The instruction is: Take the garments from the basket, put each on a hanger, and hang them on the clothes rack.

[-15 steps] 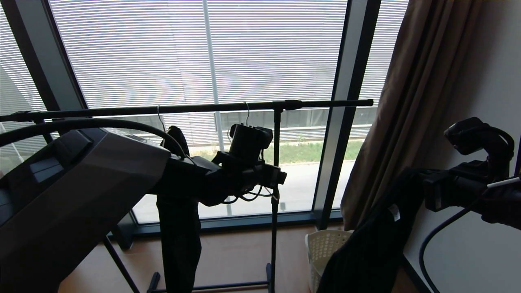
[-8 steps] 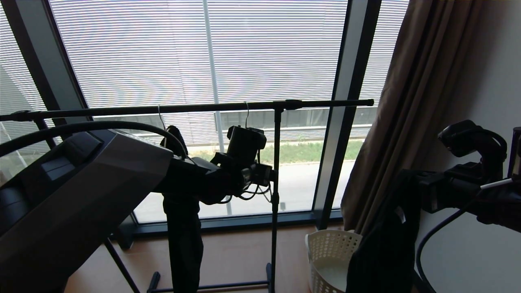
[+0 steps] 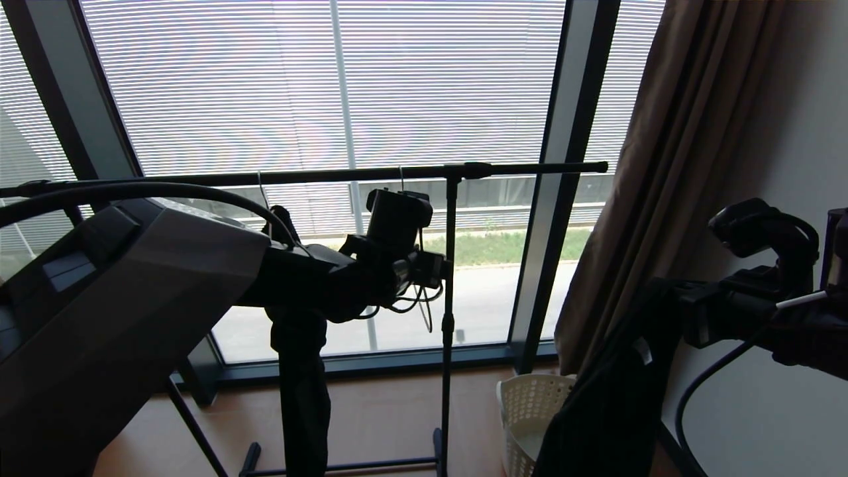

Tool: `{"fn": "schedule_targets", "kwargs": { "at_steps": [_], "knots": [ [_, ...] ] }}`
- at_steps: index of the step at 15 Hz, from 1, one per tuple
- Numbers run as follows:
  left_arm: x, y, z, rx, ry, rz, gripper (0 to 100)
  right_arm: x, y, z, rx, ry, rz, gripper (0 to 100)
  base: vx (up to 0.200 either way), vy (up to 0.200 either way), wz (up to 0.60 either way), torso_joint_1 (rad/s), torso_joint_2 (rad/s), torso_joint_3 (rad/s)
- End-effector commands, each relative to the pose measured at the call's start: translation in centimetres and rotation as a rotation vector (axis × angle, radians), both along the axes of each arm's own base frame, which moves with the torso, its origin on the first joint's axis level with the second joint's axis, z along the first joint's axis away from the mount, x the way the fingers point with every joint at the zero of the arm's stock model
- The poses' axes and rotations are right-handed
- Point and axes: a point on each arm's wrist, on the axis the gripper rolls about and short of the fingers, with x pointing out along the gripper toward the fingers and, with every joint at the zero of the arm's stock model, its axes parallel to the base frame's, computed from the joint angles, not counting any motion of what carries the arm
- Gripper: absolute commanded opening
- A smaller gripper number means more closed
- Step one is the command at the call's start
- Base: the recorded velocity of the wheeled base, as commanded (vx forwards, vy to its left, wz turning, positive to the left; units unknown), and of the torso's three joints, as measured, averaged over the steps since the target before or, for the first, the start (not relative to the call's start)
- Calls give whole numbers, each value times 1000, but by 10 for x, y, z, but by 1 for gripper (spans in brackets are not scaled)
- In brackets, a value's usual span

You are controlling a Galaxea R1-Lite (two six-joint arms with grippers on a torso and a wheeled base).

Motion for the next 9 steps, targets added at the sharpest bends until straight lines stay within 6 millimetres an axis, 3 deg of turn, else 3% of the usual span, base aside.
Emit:
{"fn": "schedule_targets", "kwargs": {
  "at_steps": [1,9],
  "knots": [
    [4,4,4,-3,-12,21,100,1,0,-1,-1,3,0,0,0,0,0,0,0,0],
    [15,20,-9,36,-2,128,100,3,1,-4,-2,15,1,0,0,0,0,0,0,0]
  ]
}}
